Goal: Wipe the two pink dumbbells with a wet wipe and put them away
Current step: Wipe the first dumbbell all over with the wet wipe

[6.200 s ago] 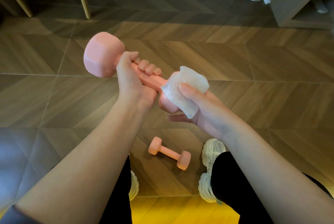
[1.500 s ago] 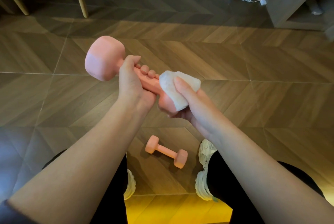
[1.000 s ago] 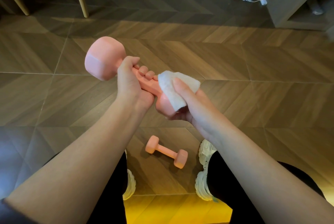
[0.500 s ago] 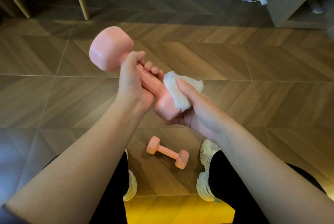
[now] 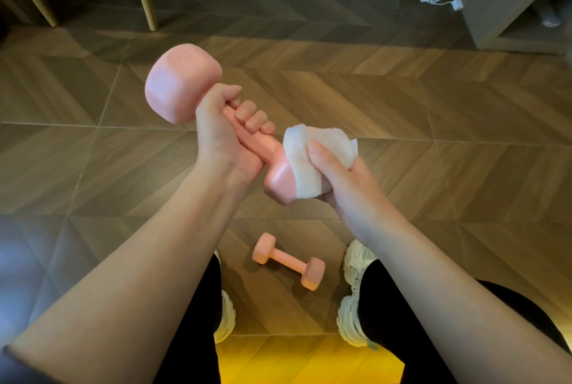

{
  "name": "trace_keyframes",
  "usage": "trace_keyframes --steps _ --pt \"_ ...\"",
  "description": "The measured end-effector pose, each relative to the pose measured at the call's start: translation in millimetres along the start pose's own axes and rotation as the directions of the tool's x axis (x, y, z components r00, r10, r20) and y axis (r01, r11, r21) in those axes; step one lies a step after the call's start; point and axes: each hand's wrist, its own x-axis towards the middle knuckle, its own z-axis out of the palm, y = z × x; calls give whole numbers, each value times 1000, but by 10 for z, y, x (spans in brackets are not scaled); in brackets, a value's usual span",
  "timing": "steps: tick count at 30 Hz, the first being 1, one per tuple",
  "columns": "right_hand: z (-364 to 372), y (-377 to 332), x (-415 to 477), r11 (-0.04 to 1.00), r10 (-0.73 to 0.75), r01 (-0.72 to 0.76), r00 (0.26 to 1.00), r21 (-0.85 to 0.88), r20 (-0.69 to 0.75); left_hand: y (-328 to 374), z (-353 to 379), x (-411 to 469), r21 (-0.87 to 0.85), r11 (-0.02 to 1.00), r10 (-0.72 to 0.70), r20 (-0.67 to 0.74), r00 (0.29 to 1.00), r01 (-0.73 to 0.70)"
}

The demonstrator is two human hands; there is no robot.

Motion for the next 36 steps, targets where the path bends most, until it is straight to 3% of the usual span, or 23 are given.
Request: trace_keyframes --steps 3,5,9,13,17,21,28,30,33,36 --pt "-63 10 -28 981 156 -171 976 89 151 15 -5 -16 1 1000 21 56 998 -21" --pt "-62 34 -49 973 156 -184 968 136 194 -8 3 -37 41 998 52 53 997 -54" --pt "-44 39 -15 990 138 -141 985 24 106 -71 32 -42 126 988 87 -4 996 -86" --pt "-5 57 -1 968 249 -250 967 14 50 -135 22 -14 195 977 80 13 997 -81" --pt "105 104 60 931 348 -338 935 136 -63 -248 0 -15 341 920 138 183 973 -194" --pt "118 126 91 922 383 -365 909 130 -166 -326 18 -49 408 884 92 329 940 -229" --pt "55 82 15 865 471 -468 882 180 26 -221 -58 -9 404 908 -95 461 882 -114" --pt "68 104 37 859 480 -469 878 204 0 -248 -52 4 453 880 -70 416 907 -140" --pt "79 167 35 864 466 -444 884 237 -45 -282 -36 30 583 784 79 248 966 -213" --pt "111 241 53 868 471 -438 876 233 -109 -337 -79 57 572 809 109 80 991 -136"
